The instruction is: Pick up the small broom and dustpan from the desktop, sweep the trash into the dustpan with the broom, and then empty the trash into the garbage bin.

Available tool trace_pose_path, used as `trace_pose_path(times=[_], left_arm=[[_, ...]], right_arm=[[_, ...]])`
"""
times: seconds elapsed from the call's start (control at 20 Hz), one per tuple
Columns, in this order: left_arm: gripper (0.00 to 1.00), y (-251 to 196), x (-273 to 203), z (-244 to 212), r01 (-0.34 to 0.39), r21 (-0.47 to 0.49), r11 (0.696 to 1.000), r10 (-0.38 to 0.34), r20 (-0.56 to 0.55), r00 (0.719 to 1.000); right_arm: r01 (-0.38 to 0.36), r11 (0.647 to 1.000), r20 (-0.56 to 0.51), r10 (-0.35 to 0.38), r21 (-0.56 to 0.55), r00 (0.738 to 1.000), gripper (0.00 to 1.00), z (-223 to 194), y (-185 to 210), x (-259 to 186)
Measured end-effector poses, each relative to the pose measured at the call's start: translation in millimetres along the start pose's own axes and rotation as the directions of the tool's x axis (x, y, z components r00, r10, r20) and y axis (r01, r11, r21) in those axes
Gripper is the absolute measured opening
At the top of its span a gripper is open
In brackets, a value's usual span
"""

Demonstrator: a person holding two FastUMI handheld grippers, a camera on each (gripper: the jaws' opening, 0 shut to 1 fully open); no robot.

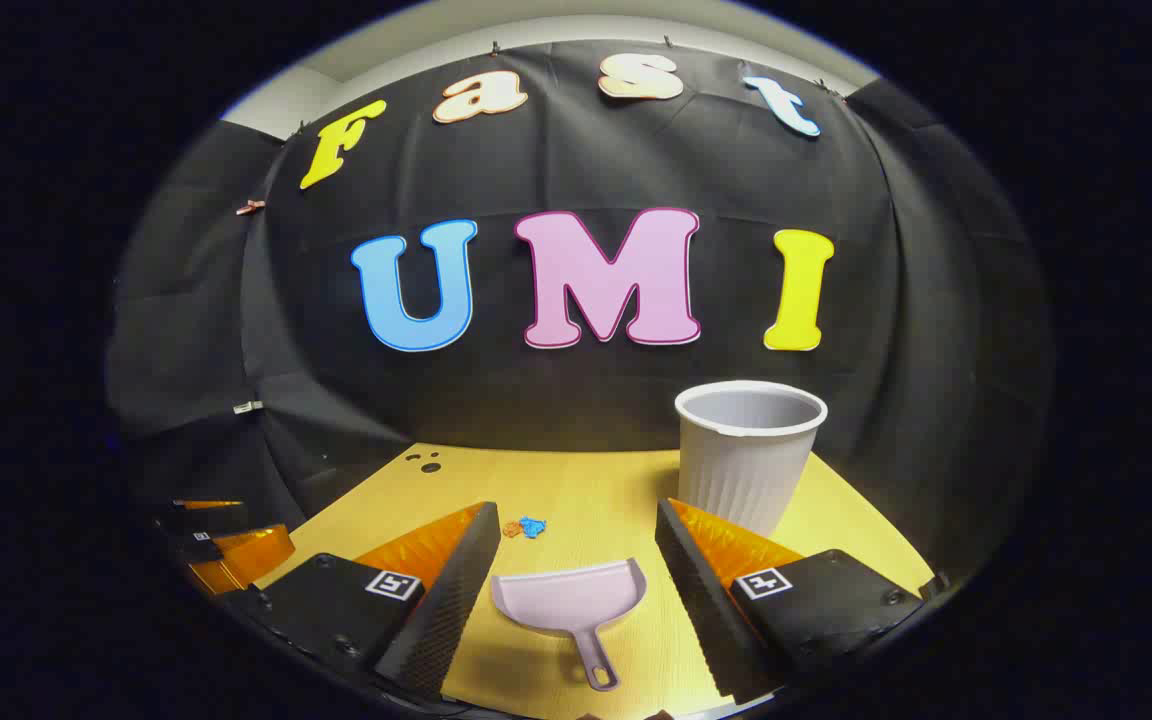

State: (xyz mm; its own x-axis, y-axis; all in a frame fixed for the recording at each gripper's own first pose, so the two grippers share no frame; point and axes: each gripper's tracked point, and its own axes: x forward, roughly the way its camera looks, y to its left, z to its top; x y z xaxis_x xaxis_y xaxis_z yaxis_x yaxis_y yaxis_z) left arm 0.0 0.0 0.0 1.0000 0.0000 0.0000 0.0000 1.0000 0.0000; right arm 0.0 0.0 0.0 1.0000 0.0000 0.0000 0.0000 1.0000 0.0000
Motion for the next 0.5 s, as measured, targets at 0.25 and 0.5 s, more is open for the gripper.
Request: trace_pose_path(times=[0.25, 0.5], left_arm=[[0.96, 5, 22, 6, -0.010, 0.000, 1.000, 0.010, -0.013, 1.000], [0.96, 5, 40, -5, 0.014, -0.043, 0.999, -0.017, -0.065, 0.998]], right_arm=[[0.022, 1.000, -0.033, -0.022, 0.018, 0.999, 0.97, -2, -11, 21], [0.023, 0.999, -0.075, -0.021, 0.029, 0.997, 0.99, -11, -14, 34]])
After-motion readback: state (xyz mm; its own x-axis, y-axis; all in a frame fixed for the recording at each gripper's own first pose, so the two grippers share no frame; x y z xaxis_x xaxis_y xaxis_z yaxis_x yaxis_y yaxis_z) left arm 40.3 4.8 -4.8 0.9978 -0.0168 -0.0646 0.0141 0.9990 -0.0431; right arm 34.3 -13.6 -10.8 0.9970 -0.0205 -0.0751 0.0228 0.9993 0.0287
